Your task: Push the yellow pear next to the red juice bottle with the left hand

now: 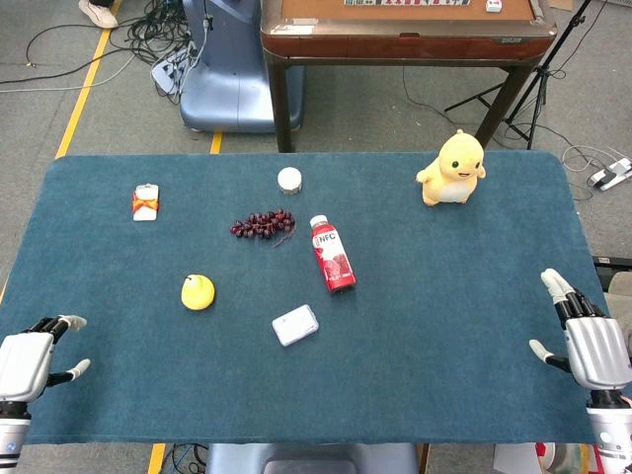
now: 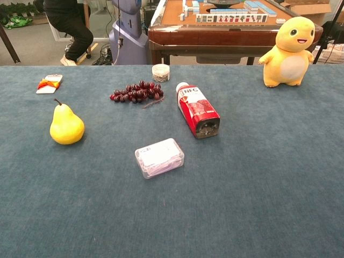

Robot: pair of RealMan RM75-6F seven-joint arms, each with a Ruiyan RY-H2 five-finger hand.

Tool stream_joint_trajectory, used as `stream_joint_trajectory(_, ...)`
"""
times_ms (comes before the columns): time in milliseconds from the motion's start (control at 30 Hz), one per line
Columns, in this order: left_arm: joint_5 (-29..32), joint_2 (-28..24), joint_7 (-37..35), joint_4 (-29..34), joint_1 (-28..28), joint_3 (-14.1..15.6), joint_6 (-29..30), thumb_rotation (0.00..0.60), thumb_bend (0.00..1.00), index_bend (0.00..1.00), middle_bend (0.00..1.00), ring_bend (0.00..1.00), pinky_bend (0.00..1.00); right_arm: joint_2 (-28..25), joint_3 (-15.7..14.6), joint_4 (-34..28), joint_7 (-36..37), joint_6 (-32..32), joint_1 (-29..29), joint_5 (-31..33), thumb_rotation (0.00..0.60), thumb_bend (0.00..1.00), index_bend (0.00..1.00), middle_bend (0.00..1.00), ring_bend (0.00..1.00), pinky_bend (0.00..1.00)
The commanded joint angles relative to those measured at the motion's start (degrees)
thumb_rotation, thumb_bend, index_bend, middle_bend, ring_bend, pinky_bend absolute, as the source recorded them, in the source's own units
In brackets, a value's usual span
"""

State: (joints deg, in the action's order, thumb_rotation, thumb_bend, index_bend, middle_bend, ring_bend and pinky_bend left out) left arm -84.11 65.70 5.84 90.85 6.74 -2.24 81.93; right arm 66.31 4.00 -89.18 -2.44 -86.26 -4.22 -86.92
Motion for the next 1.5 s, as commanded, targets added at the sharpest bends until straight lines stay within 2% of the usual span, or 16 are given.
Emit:
stream_joint_trajectory(33,0.09,-0.25,0.11,0.14,0.05,0.1,-0.18,0.6,0.02,0.38,0.42,0.38,0.56,0.01,0.03,0.22,-0.02,0.66,-0.46,0.13,0.6,0.07,0.07,0.13,0.18,0.45)
stream_joint_trajectory(200,-0.06,-0.78,-0.79,0.68,-0.42,0.35,0.37,0.6,0.02,0.39,0.45,0.4,0.56,0.29,0.05,0.15,-0.18,1.57,-1.06,0.13,0.6,0.1,0.1,0.14,0.18,0.45)
stream_joint_trajectory(433,-1.13,-0.72,-2.14,1.19,-0.18,0.68,0.26,0.6,0.02,0.4,0.45,0.4,0.57,-0.63,0.22,-0.73,-0.12,1.93,-1.15,0.71,0.6,0.12,0.18,0.15,0.18,0.45)
stream_joint_trajectory(633,-2.44,-0.48,-2.46,1.79,0.57,1.61,-1.27,0.6,0.02,0.41,0.46,0.41,0.57,-1.98,-0.18,-2.58,-0.32,-1.18,0.2,-1.04,0.6,0.13,0.21,0.17,0.18,0.45)
stream_joint_trajectory(767,-3.52,0.28,-2.32,1.89,1.25,1.8,-1.73,0.6,0.02,0.46,0.54,0.45,0.59,-2.87,0.16,-3.58,-0.01,-3.3,1.21,-1.11,0.6,0.13,0.24,0.18,0.18,0.45)
stream_joint_trajectory(900,-4.0,0.24,-3.61,2.61,2.33,1.66,-2.91,0.6,0.02,0.48,0.54,0.46,0.62,-3.34,0.37,-3.99,0.31,-4.48,1.84,-1.13,0.6,0.13,0.27,0.2,0.18,0.45)
stream_joint_trajectory(1033,-3.15,0.33,-1.83,3.88,3.83,0.77,-4.62,0.6,0.1,0.48,0.54,0.5,0.67,-3.67,0.44,-4.09,0.59,-4.64,2.12,-0.87,0.6,0.13,0.28,0.2,0.18,0.45)
stream_joint_trajectory(1233,-0.22,1.23,0.76,6.93,6.68,0.05,-9.89,0.6,0.24,0.46,0.52,0.43,0.67,-4.08,0.31,-4.23,0.9,-4.65,2.57,-0.54,0.6,0.13,0.29,0.2,0.18,0.45)
stream_joint_trajectory(1300,0.7,1.61,1.82,7.45,7.9,-0.21,-11.86,0.6,0.28,0.43,0.49,0.38,0.62,-4.22,0.34,-4.36,1.06,-4.81,2.76,-0.43,0.6,0.13,0.31,0.2,0.18,0.45)
stream_joint_trajectory(1400,2.31,2.74,5.09,7.73,9.17,-0.79,-13.34,0.6,0.32,0.38,0.42,0.28,0.46,-4.36,0.42,-4.44,1.3,-4.89,2.86,-0.38,0.6,0.13,0.32,0.21,0.18,0.45)
stream_joint_trajectory(1500,5.14,3.74,8.45,8.22,10.21,-1.88,-14.29,0.6,0.32,0.35,0.39,0.24,0.39,-4.28,0.58,-4.26,1.63,-4.49,2.73,-0.06,0.6,0.13,0.32,0.21,0.18,0.45)
